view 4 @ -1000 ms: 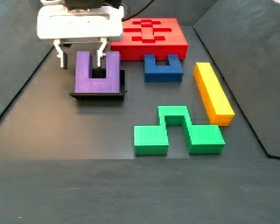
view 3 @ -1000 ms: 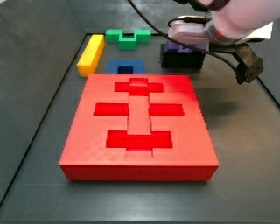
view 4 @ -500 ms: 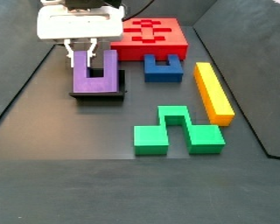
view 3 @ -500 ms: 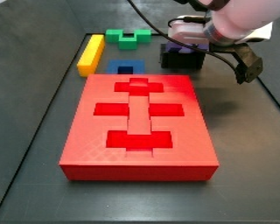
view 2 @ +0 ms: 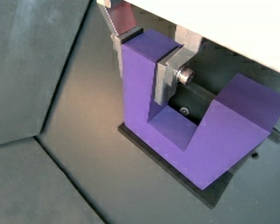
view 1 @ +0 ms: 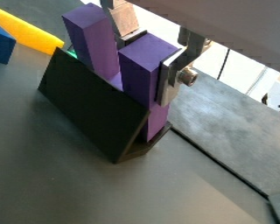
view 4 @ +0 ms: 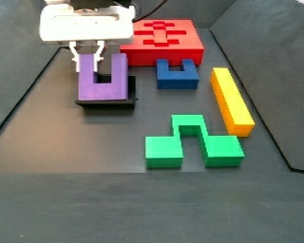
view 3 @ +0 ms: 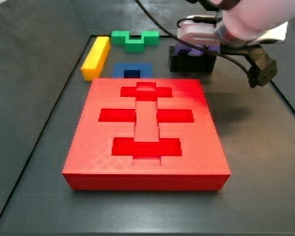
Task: Pick up the purple object. Move up. Place the purple object on the fixture. Regrasp the purple object. Move to above the board. Insert the purple object.
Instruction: Regrasp the purple object, then move to above the board.
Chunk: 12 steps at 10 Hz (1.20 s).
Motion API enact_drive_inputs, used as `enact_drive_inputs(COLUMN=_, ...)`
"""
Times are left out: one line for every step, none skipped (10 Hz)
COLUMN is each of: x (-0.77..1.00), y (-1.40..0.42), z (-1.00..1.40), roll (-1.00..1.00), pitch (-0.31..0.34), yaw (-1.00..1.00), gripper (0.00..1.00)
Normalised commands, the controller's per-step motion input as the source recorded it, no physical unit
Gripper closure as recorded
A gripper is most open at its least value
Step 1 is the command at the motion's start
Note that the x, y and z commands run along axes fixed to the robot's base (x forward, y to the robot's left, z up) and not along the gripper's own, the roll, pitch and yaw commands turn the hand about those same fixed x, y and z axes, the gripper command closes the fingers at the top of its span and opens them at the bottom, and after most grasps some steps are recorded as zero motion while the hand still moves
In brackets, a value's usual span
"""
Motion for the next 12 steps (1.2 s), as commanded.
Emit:
enact_drive_inputs(x=0.0, y=0.0, z=0.0, roll=0.0, pitch=0.0, yaw=0.0, gripper=1.0)
enact_drive_inputs(x=0.0, y=0.0, z=0.0, roll=0.0, pitch=0.0, yaw=0.0, gripper=1.0)
enact_drive_inputs(x=0.0, y=0.0, z=0.0, roll=0.0, pitch=0.0, yaw=0.0, gripper=1.0)
enact_drive_inputs(x=0.0, y=0.0, z=0.0, roll=0.0, pitch=0.0, yaw=0.0, gripper=1.0)
enact_drive_inputs(x=0.0, y=0.0, z=0.0, roll=0.0, pitch=0.0, yaw=0.0, gripper=1.0)
enact_drive_inputs(x=0.0, y=0.0, z=0.0, roll=0.0, pitch=0.0, yaw=0.0, gripper=1.0)
enact_drive_inputs(x=0.0, y=0.0, z=0.0, roll=0.0, pitch=0.0, yaw=0.0, gripper=1.0)
enact_drive_inputs(x=0.0, y=0.0, z=0.0, roll=0.0, pitch=0.0, yaw=0.0, gripper=1.0)
enact_drive_inputs(x=0.0, y=0.0, z=0.0, roll=0.0, pitch=0.0, yaw=0.0, gripper=1.0)
enact_drive_inputs(x=0.0, y=0.0, z=1.4, roll=0.0, pitch=0.0, yaw=0.0, gripper=1.0)
enact_drive_inputs(x=-0.03, y=0.02, z=1.4, roll=0.03, pitch=0.063, yaw=-0.02, gripper=1.0)
enact_drive_inputs(x=-0.06, y=0.02, z=1.4, roll=-0.01, pitch=0.064, yaw=-0.01, gripper=1.0)
